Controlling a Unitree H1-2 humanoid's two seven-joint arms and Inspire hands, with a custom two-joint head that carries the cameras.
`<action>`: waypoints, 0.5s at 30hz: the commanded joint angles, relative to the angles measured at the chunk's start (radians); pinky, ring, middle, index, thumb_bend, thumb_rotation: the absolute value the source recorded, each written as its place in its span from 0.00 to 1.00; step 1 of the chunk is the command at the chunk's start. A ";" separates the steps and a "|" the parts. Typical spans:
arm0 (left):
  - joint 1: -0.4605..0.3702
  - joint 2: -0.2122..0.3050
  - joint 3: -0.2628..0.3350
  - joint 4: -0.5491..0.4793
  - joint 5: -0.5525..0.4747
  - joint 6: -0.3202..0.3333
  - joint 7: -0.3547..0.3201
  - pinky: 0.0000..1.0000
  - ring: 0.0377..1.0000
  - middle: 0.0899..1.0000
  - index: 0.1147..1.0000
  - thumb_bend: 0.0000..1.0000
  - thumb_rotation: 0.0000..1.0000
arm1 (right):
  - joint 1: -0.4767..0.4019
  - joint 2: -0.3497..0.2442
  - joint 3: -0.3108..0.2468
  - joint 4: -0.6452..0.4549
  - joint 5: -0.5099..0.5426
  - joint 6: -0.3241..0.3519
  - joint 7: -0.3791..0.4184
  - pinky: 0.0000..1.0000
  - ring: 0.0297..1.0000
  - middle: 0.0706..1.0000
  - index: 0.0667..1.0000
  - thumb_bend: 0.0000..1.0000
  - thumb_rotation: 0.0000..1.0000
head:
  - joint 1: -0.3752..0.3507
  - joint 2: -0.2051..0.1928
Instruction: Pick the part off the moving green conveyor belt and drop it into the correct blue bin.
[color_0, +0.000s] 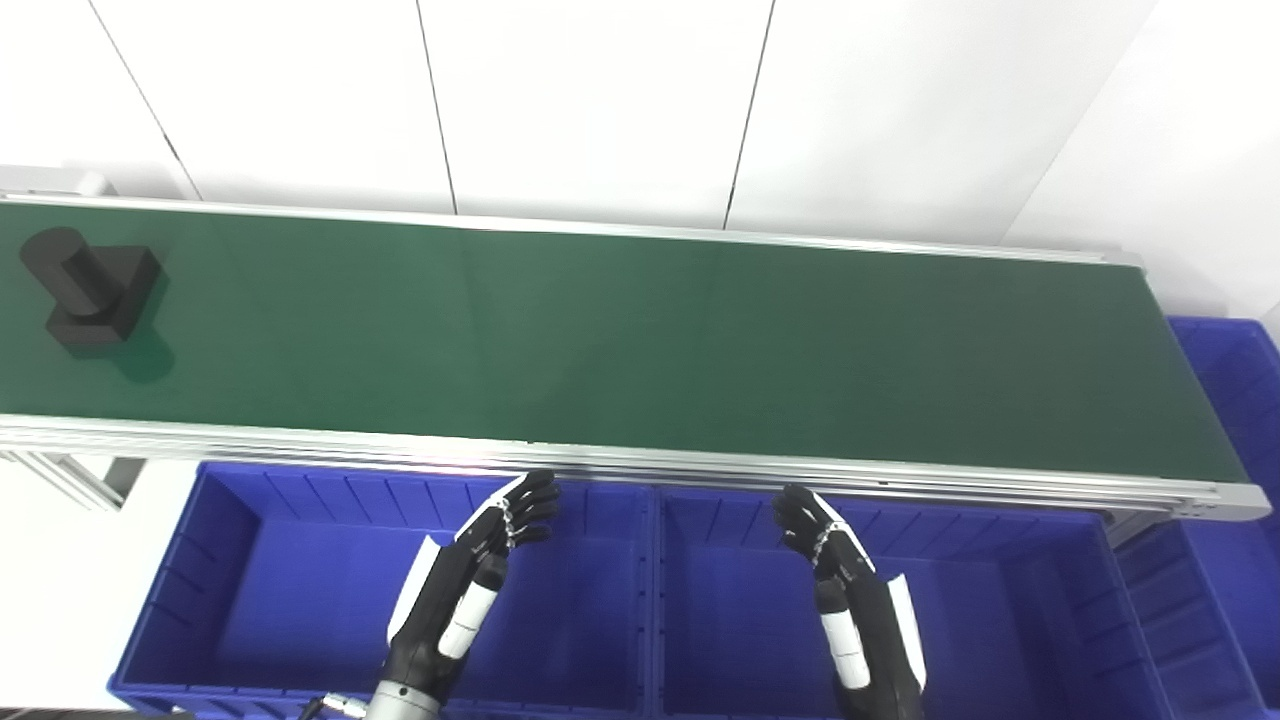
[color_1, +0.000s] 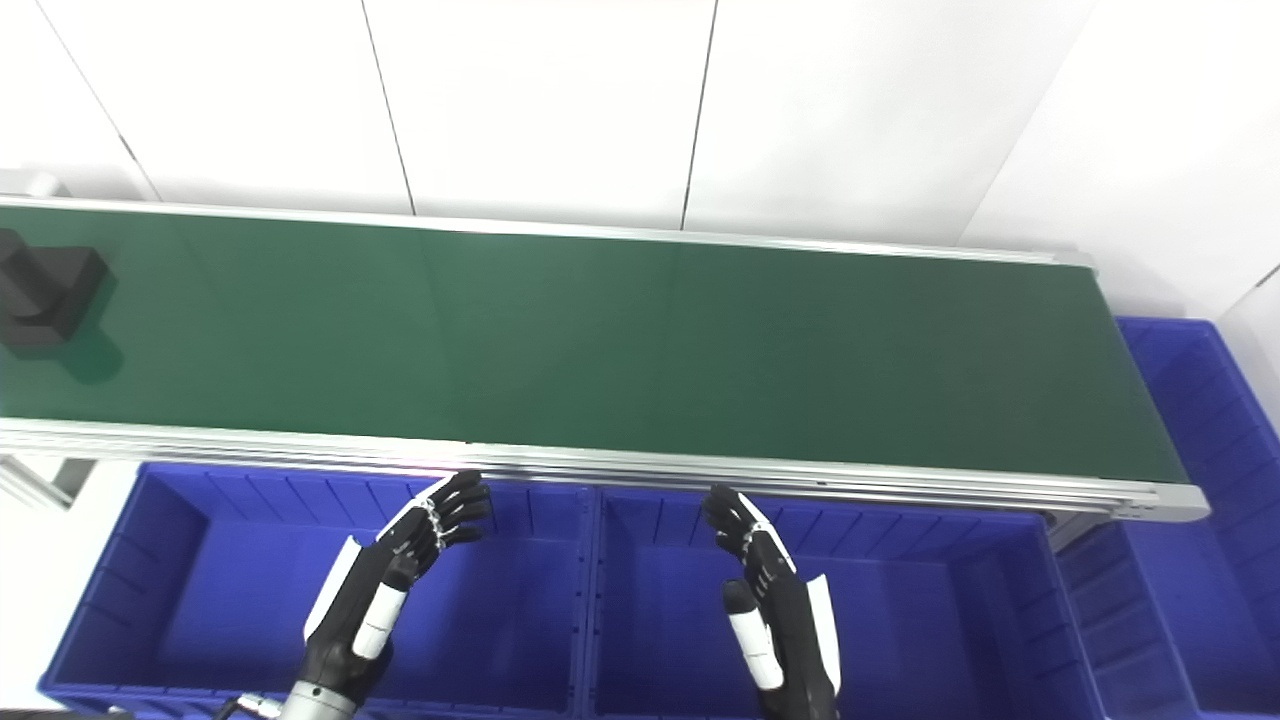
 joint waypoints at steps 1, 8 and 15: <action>-0.007 -0.011 0.006 -0.007 -0.001 -0.029 0.029 0.74 0.78 0.80 0.81 0.66 0.97 | 0.003 0.007 0.005 -0.012 0.020 -0.057 0.015 0.86 0.85 0.82 0.83 0.72 0.92 | -0.003 -0.001; -0.018 -0.011 0.001 0.025 0.007 -0.029 0.066 0.74 0.79 0.79 0.80 0.69 0.99 | -0.006 0.007 0.008 0.013 0.031 -0.062 0.019 0.82 0.82 0.81 0.82 0.69 0.92 | -0.013 -0.001; -0.040 0.005 -0.032 0.060 0.022 -0.029 0.117 0.75 0.80 0.80 0.81 0.69 1.00 | -0.019 0.006 0.006 0.038 0.034 -0.062 0.019 0.84 0.84 0.82 0.84 0.70 0.92 | -0.003 0.005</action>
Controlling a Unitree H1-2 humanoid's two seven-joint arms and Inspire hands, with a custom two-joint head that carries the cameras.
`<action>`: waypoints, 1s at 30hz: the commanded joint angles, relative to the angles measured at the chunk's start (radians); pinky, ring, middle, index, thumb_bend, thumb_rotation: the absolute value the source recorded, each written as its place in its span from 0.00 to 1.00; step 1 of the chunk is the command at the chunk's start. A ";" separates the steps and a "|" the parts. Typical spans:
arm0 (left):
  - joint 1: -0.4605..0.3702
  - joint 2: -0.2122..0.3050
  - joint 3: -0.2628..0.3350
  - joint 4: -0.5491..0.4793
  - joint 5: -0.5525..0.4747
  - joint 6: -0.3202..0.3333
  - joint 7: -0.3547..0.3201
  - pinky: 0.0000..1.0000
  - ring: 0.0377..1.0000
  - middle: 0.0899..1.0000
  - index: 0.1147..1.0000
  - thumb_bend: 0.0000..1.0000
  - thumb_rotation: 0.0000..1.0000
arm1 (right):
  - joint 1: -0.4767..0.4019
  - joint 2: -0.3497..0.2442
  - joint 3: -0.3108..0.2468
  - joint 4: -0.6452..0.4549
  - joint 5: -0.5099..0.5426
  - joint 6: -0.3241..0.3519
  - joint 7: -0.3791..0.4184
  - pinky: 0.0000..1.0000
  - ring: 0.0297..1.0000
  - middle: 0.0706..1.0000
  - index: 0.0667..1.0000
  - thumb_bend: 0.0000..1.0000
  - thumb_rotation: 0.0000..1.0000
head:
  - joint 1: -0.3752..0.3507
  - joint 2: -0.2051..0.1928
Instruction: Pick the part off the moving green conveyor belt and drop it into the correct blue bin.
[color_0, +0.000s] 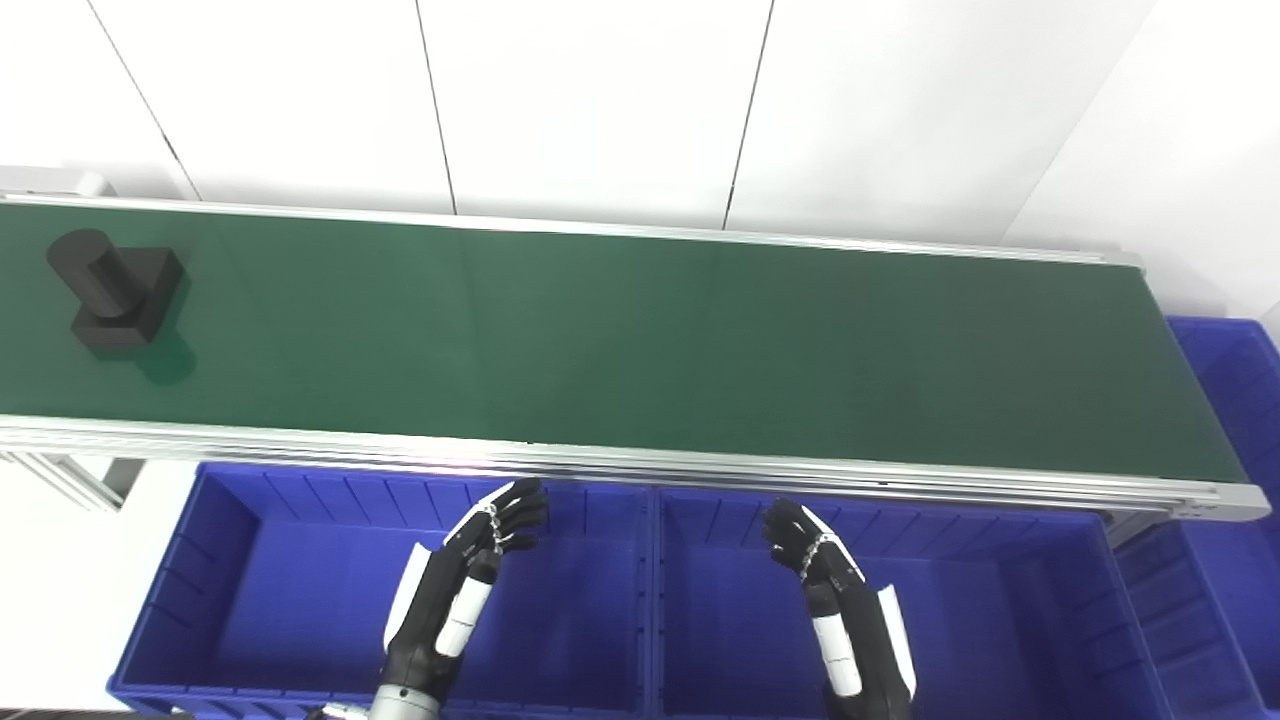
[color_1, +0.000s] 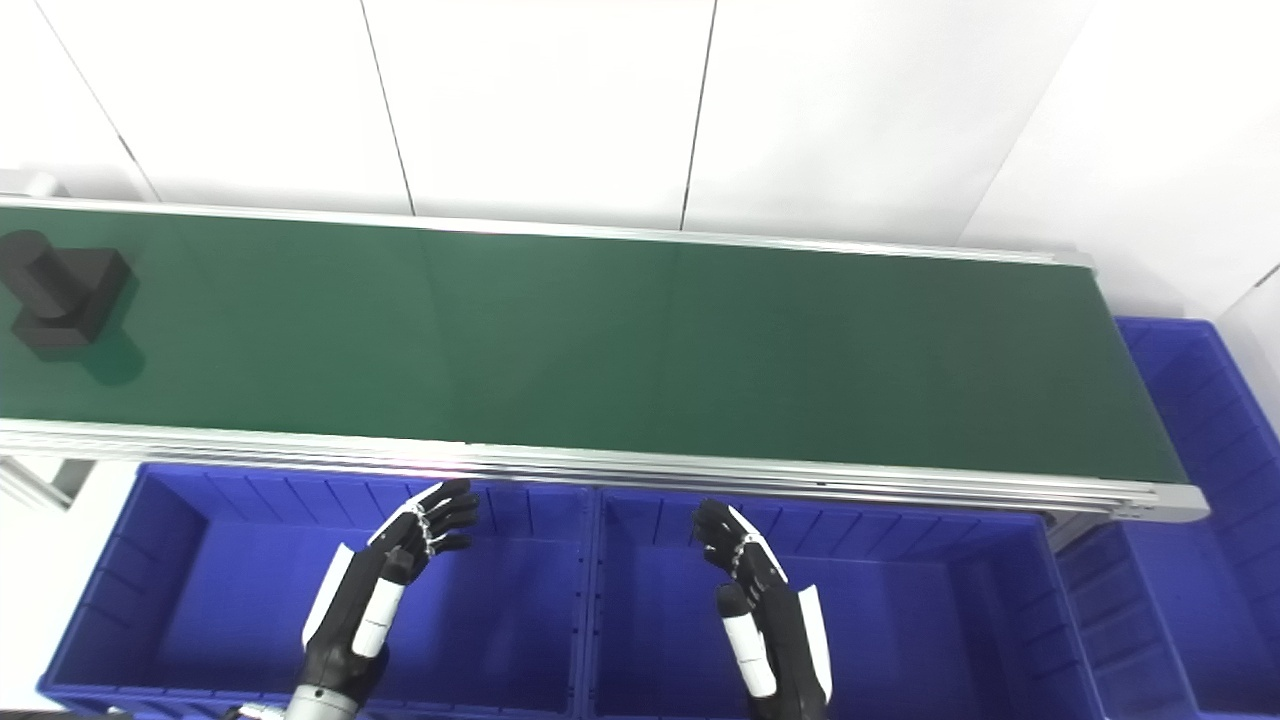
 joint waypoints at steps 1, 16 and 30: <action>-0.023 0.012 -0.013 0.001 0.013 -0.029 0.024 0.76 0.80 0.80 0.81 0.69 1.00 | -0.010 0.003 0.003 -0.020 0.011 -0.055 0.006 0.84 0.84 0.82 0.84 0.70 0.92 | 0.007 0.002; -0.060 0.069 -0.134 0.027 0.050 -0.029 0.207 0.76 0.80 0.79 0.79 0.76 0.99 | -0.024 0.009 0.006 -0.012 0.022 -0.055 0.007 0.85 0.84 0.82 0.85 0.69 0.94 | 0.016 0.006; -0.043 0.065 -0.123 -0.002 -0.031 -0.029 0.100 0.81 0.84 0.84 0.85 0.79 0.96 | -0.032 0.014 -0.003 -0.010 0.047 -0.055 0.018 0.85 0.85 0.84 0.87 0.71 0.91 | 0.021 0.003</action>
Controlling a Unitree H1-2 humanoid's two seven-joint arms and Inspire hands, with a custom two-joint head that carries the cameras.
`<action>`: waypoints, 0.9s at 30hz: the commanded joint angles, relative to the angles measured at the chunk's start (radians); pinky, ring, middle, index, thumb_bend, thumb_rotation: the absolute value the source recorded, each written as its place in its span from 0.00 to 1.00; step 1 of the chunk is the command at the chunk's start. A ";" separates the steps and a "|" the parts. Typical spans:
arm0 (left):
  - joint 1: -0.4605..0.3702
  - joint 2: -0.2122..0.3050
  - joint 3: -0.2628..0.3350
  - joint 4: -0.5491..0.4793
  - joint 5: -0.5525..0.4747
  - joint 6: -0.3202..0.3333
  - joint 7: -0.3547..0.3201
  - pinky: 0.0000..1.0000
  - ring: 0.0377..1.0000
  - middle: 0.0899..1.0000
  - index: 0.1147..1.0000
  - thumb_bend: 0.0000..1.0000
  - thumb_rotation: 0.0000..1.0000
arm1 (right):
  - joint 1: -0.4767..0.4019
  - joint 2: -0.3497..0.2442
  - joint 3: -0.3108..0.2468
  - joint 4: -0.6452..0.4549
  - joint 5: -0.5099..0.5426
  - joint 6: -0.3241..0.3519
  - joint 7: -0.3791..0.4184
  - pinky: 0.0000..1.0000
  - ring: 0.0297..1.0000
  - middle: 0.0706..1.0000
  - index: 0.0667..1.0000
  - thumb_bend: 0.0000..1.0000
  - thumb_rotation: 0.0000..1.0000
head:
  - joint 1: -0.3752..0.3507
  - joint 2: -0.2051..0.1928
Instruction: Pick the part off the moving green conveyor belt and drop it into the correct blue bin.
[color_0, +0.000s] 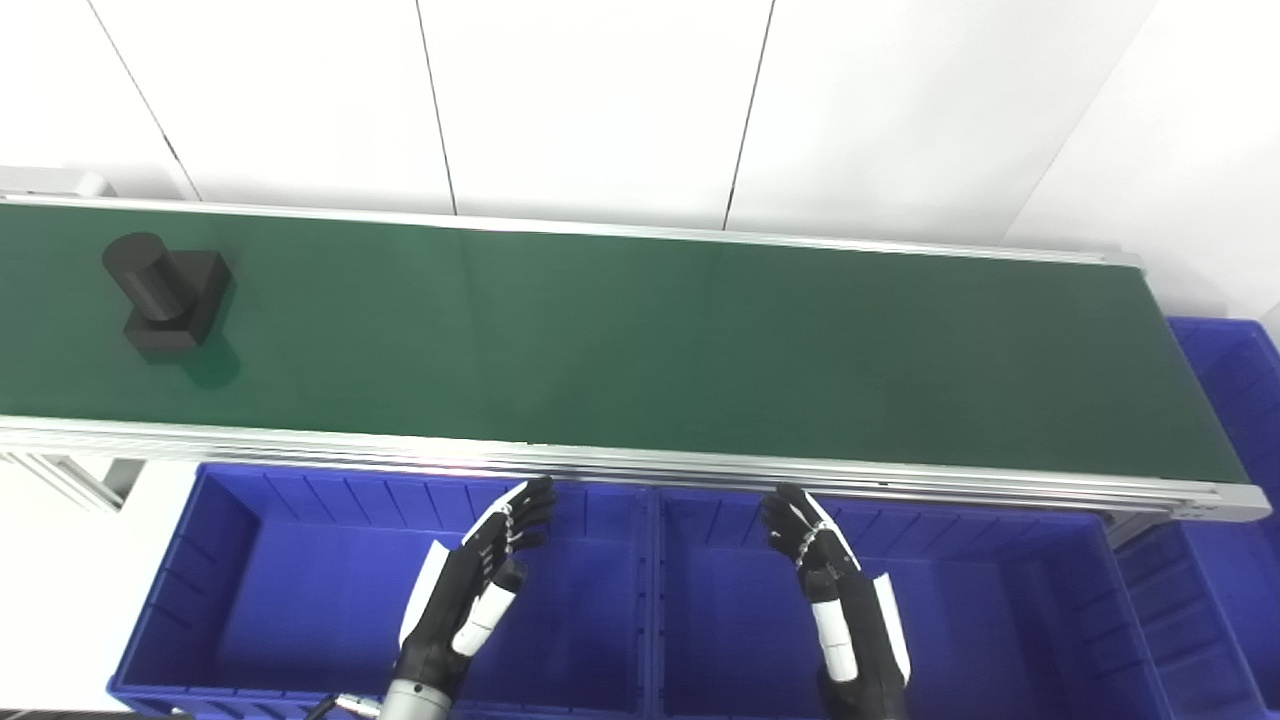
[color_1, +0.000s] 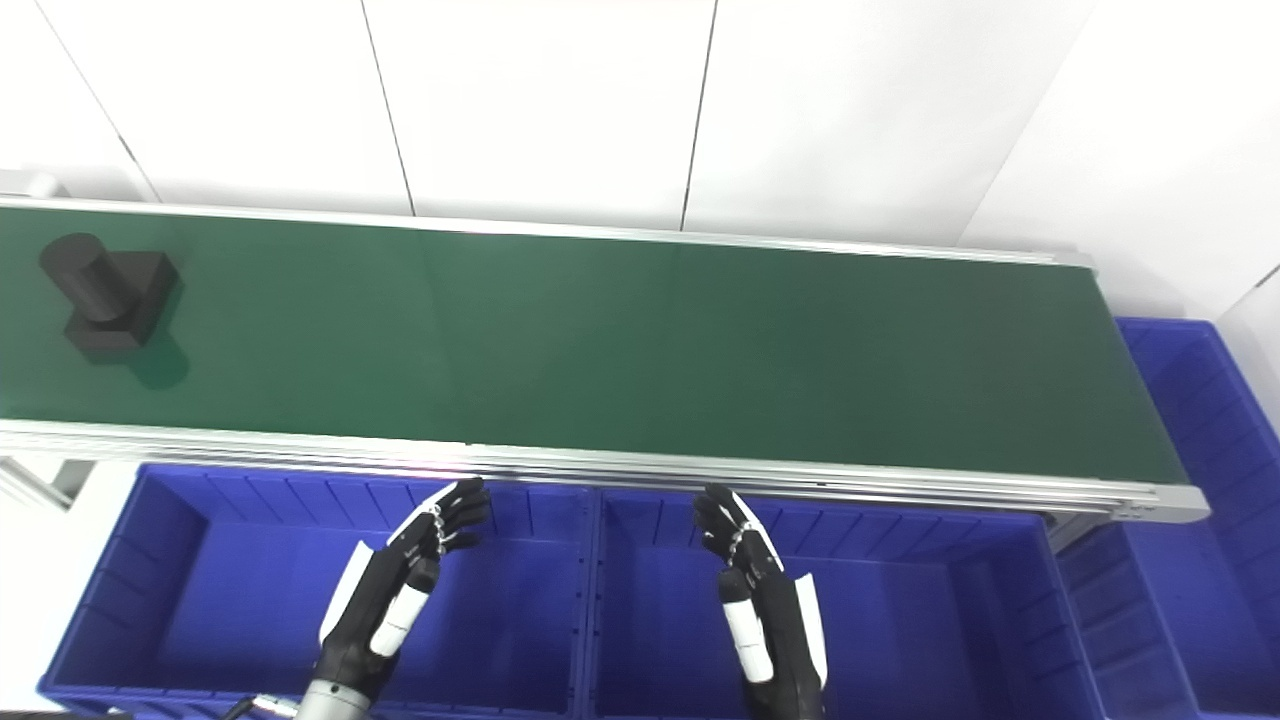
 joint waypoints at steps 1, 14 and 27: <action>0.006 -0.022 0.022 -0.031 -0.029 -0.029 -0.049 0.81 0.85 0.85 0.85 0.79 0.95 | -0.004 0.010 -0.006 -0.018 0.013 -0.054 0.014 0.85 0.85 0.84 0.88 0.71 0.91 | 0.005 0.006; 0.063 -0.174 0.263 -0.079 -0.181 -0.029 -0.498 0.91 0.92 0.92 0.92 0.82 1.00 | 0.007 0.018 0.002 -0.062 -0.022 -0.054 -0.012 0.93 0.91 0.91 0.93 0.78 0.93 | -0.002 0.010; 0.057 -0.202 0.320 -0.086 -0.080 -0.029 -0.521 0.99 0.97 0.96 0.94 0.79 1.00 | 0.007 0.010 0.053 -0.076 -0.052 -0.054 -0.050 0.91 0.92 0.92 0.92 0.74 0.93 | -0.003 -0.002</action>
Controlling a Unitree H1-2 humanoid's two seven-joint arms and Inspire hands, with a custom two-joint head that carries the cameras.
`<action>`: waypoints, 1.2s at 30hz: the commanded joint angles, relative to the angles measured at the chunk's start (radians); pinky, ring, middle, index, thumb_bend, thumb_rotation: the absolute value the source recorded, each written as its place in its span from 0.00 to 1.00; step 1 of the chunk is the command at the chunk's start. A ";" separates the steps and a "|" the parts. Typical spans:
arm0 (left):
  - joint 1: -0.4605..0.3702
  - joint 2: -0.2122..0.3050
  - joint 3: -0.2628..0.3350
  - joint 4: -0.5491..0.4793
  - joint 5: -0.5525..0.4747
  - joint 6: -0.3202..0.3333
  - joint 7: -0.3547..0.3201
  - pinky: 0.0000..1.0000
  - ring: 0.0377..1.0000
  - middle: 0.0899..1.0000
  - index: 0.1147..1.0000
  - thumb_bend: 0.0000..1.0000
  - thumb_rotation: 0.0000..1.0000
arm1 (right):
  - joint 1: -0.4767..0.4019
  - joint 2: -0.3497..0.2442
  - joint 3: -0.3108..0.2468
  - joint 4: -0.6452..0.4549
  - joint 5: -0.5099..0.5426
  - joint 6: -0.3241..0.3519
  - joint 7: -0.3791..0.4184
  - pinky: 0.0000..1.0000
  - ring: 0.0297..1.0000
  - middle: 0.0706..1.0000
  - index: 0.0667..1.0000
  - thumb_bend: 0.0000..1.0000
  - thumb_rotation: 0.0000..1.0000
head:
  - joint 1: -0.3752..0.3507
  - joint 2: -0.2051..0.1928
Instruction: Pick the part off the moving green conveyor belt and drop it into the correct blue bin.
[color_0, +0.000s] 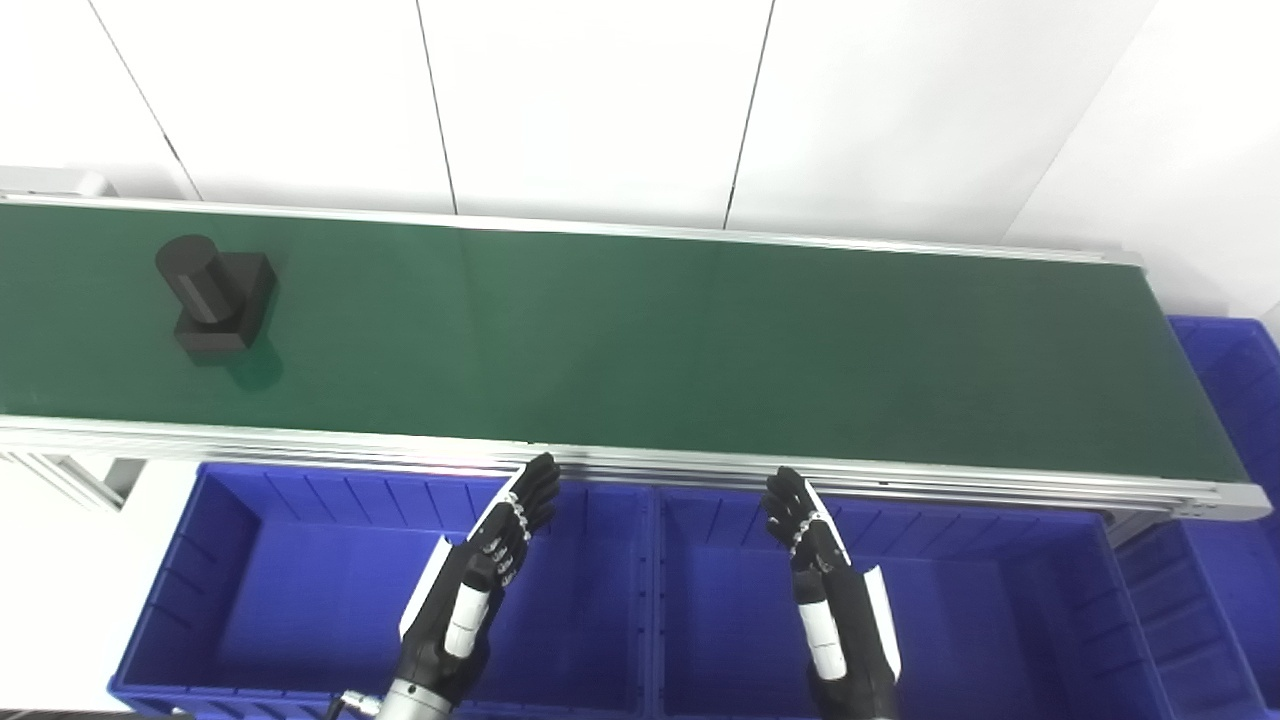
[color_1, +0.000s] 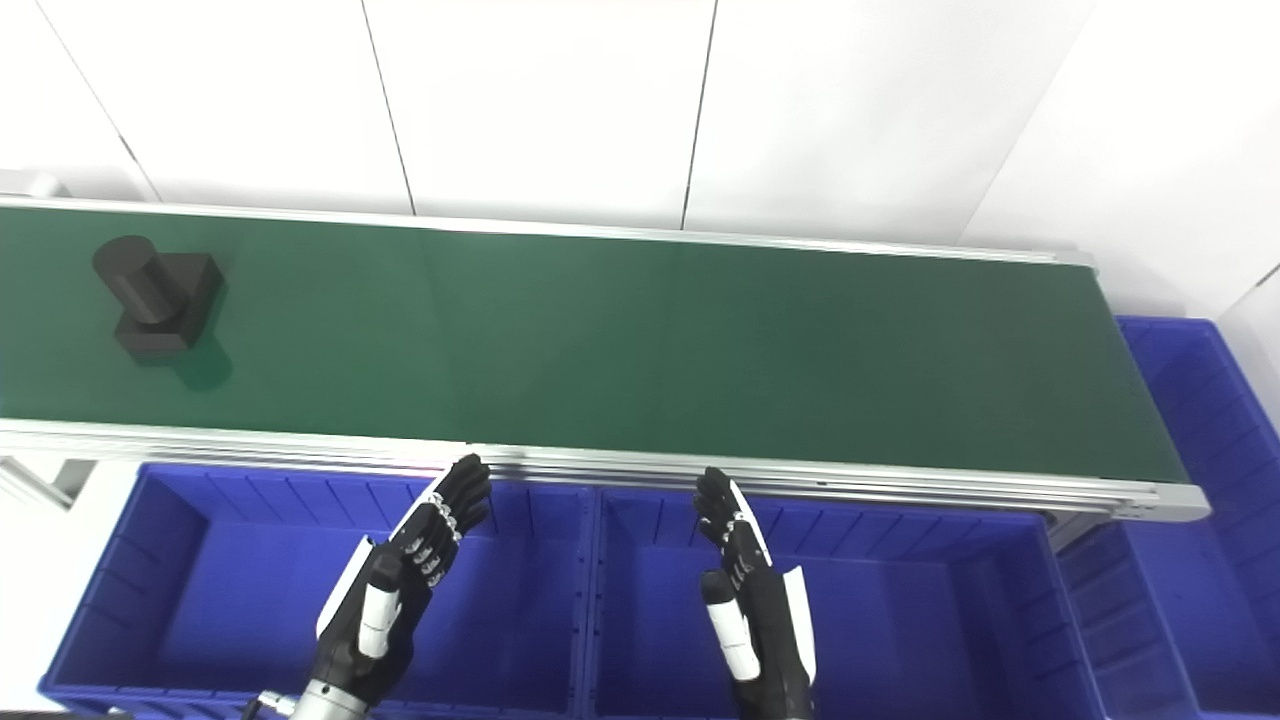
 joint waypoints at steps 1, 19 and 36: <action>-0.008 -0.011 0.000 -0.021 0.004 -0.029 0.008 0.99 0.97 0.96 0.94 0.80 1.00 | -0.004 0.002 0.007 -0.031 0.006 -0.053 -0.001 0.93 0.94 0.93 0.93 0.74 0.94 | 0.003 -0.001; -0.032 0.093 -0.229 0.008 0.189 -0.029 0.449 0.87 0.89 0.87 0.86 0.79 1.00 | -0.006 -0.068 0.019 0.002 0.001 -0.053 0.002 1.00 0.98 0.96 0.94 0.72 0.88 | 0.135 -0.087; -0.078 0.207 -0.445 0.025 0.172 -0.029 0.707 0.80 0.84 0.83 0.82 0.85 0.93 | -0.013 -0.070 0.033 0.023 -0.023 -0.053 -0.056 0.97 0.95 0.94 0.93 0.82 0.93 | 0.124 -0.118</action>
